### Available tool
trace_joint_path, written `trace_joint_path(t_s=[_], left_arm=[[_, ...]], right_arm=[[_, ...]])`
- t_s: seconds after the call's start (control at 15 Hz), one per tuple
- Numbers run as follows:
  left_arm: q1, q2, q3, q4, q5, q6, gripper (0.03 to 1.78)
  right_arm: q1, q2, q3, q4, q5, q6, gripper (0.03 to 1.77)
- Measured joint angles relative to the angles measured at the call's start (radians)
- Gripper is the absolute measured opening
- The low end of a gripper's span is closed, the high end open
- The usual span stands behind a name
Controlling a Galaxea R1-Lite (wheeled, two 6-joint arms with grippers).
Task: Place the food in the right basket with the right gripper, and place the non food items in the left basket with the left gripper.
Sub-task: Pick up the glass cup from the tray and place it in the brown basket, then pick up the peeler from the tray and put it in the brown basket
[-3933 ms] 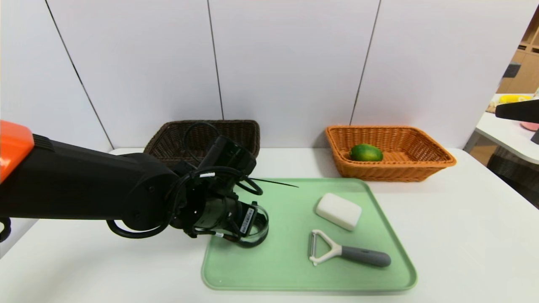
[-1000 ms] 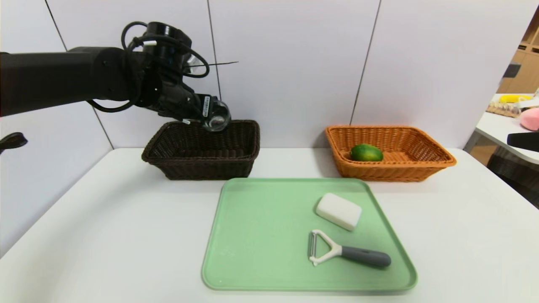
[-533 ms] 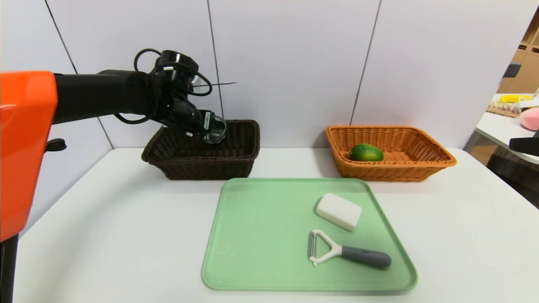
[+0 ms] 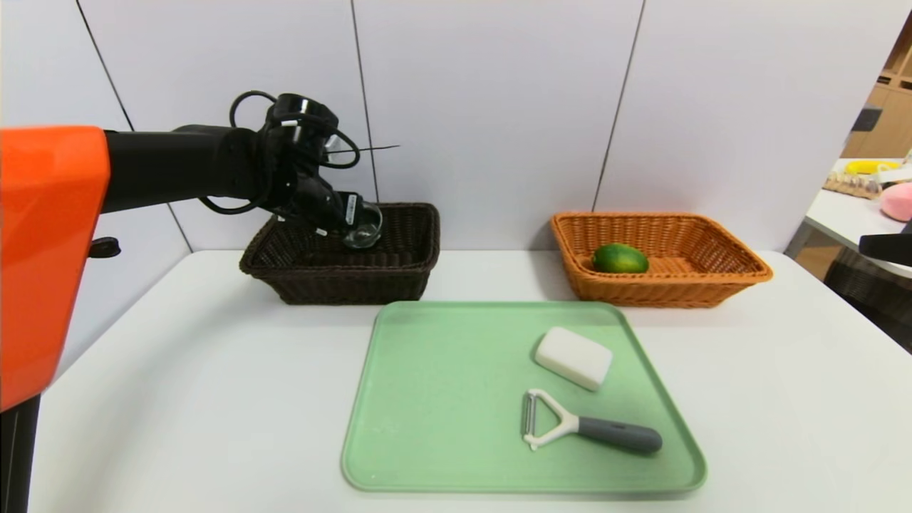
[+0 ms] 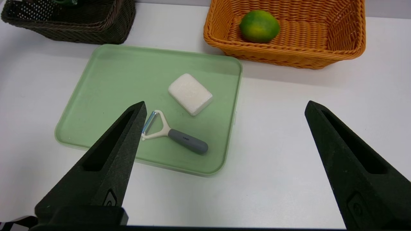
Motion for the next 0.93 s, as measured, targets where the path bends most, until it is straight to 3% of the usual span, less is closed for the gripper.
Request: trace_joint_path(t_s=[0.2,0.33,0.53,0.73,0.93], left_arm=[[0.000,0.001,0.000,0.026,0.001,-0.009,0.14],[0.000,0.001,-0.002,0.025,0.000,-0.018,0.50],[-0.001,-0.006,-0.003,0.026,0.001,-0.023,0.89],[-0.001,-0.029,0.017,0.037,0.001,-0.025,1.14],[-0.020,-0.106,0.126,0.044,0.002,-0.021,1.33]], right_arm=[[0.000,0.000,0.000,0.000,0.000,0.000,1.70],[0.000,0.000,0.000,0.000,-0.001,0.000,1.70],[0.000,-0.001,0.000,0.000,0.000,0.000,1.70],[0.000,-0.002,-0.003,-0.001,0.001,-0.010,1.70],[0.000,0.002,-0.028,-0.002,0.015,-0.053,1.70]])
